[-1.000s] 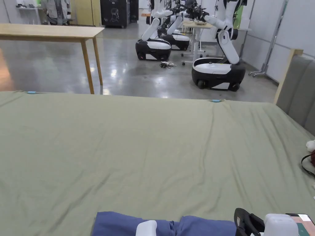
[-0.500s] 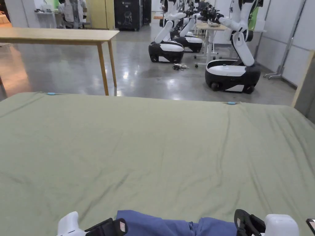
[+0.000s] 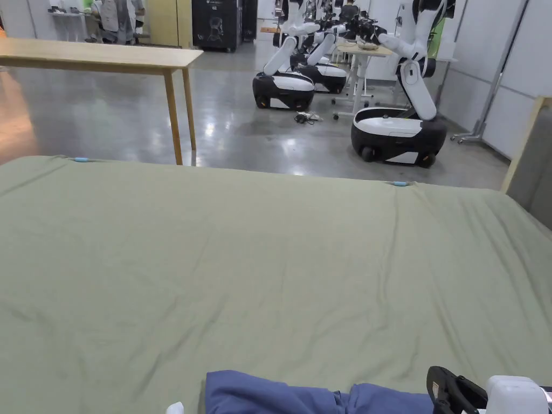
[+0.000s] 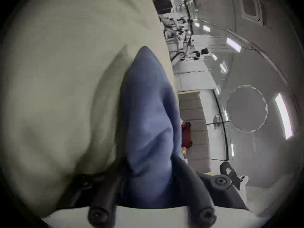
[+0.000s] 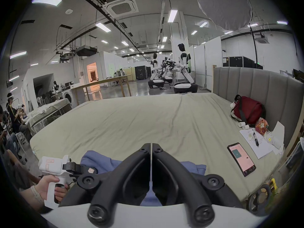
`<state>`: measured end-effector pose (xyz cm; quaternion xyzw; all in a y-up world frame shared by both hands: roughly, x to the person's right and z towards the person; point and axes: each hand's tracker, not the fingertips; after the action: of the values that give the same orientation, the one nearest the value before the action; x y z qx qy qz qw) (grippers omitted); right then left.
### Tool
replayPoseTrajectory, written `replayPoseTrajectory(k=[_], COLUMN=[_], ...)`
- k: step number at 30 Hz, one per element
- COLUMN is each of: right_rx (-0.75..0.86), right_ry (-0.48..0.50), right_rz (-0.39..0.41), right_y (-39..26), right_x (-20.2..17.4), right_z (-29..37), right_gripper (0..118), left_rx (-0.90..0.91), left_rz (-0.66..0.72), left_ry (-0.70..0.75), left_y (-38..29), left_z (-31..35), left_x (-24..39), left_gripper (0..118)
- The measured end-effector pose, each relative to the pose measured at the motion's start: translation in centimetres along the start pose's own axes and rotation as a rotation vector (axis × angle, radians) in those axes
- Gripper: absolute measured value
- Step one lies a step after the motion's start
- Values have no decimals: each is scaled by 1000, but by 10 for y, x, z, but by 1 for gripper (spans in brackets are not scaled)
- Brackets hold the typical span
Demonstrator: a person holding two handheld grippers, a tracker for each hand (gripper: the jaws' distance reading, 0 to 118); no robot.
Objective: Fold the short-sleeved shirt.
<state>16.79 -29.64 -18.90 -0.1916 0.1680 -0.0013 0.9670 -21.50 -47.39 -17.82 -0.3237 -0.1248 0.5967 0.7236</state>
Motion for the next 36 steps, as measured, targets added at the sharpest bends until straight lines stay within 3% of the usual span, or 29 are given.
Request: replayPoseTrajectory(k=[3, 7, 9, 12, 20, 22, 29, 32, 33, 34, 36], right_rx=[5, 13, 11, 4, -23, -26, -46, -54, -56, -55, -52], right_ry=[-5, 9, 18, 36, 29, 23, -7, -8, -5, -2, 1], right_rz=[0, -18, -8, -15, -8, -10, -2, -7, -10, -12, -12], right_y=[2, 2, -1, -3, -7, -8, -13, -15, -15, -16, -16], right_x=[1, 0, -3, -4, 6, 12, 34, 41, 43, 44, 44], right_z=[1, 3, 3, 2, -9, -9, -10, -12, -11, -11, -9], right_gripper=[6, 6, 6, 6, 6, 6, 6, 6, 6, 6, 6], left_rx=[102, 235, 281, 303, 159, 83, -120, -114, -96, -75, -38], left_rz=[-154, -164, -230, -340, -1039, -1133, -1576, -1558, -1496, -1428, -1316], left_ry=[153, 255, 383, 452, 687, 733, 1125, 1099, 1042, 953, 760], left_y=[-5, 18, 24, 35, -59, -87, -161, -162, -156, -150, -137], left_z=[25, 80, 102, 109, -18, -60, -169, -166, -156, -141, -110], left_x=[34, 43, 50, 57, 176, 184, 154, 146, 150, 160, 176], left_gripper=[11, 11, 11, 11, 11, 11, 12, 13, 18, 34, 79])
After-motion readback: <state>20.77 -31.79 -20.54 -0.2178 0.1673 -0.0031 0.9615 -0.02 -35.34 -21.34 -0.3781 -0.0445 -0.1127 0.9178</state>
